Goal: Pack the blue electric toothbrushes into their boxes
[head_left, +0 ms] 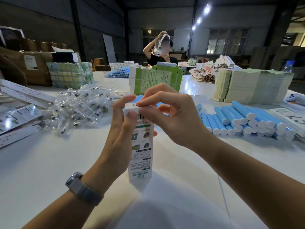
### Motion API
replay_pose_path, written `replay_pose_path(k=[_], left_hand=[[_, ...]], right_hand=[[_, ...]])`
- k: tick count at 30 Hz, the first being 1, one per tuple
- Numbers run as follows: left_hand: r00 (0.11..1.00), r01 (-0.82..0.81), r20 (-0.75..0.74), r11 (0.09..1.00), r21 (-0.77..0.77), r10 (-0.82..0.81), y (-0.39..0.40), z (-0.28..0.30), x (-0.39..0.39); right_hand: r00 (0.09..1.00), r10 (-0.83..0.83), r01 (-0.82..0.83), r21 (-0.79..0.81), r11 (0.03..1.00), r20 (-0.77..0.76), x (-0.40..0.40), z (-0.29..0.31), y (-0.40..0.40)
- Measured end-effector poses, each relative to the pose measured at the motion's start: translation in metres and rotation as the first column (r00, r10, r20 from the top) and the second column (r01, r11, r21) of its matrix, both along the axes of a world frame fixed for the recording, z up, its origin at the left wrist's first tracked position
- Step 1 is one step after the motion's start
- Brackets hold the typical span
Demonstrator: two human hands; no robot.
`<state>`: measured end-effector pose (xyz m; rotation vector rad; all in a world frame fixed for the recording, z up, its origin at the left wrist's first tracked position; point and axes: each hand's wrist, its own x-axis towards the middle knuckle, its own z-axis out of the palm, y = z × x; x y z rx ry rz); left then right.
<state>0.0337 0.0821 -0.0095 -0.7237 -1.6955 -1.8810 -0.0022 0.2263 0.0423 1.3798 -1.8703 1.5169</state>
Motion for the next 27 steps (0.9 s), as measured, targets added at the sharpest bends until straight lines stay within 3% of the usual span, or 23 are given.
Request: replay_pose_path(k=[5,15,27], left_hand=[[0.999,-0.024,0.041,0.999,-0.028,0.025,0.002,0.000,-0.002],[1.000,-0.012,0.015,0.998,-0.055,0.013,0.005,0.003,0.000],[0.999,0.042,0.022,0.996,-0.083,-0.040,0.004,0.002,0.004]], right_hand=[[0.996,0.040,-0.042,0.016,0.999,0.078,0.001,0.002,0.003],[0.993,-0.115,0.116,0.042,0.992,-0.022,0.004,0.005,0.000],[0.987,-0.157,0.158,0.038,0.987,-0.031,0.007,0.016,0.002]])
